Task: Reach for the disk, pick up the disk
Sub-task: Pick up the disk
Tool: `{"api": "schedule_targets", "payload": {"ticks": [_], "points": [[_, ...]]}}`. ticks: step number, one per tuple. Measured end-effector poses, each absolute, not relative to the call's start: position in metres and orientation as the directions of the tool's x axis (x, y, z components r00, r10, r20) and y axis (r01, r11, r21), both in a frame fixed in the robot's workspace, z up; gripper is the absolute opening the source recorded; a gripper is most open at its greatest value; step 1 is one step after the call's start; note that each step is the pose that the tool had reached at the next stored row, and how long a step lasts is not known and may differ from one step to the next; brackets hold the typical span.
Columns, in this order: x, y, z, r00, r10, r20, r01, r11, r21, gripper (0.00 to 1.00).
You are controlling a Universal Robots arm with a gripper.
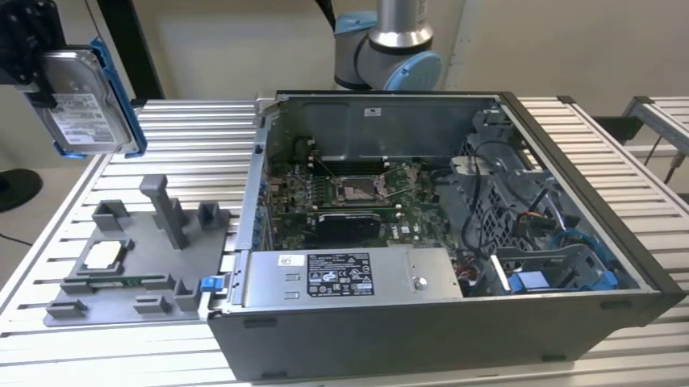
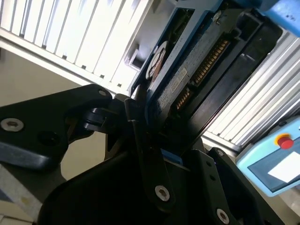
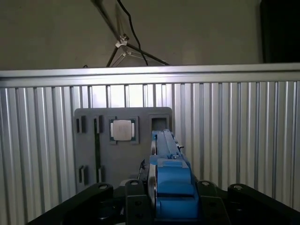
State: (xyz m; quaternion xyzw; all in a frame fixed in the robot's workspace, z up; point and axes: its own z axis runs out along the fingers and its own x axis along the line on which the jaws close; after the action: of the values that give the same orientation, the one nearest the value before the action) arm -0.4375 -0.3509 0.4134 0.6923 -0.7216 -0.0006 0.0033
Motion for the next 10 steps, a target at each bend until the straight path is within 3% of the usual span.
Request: {"api": "schedule_targets", "payload": {"ticks": [10], "points": [[-0.438, -0.351, 0.428, -0.041, -0.999, 0.004, -0.999, 0.042, 0.005, 0.00]]}}
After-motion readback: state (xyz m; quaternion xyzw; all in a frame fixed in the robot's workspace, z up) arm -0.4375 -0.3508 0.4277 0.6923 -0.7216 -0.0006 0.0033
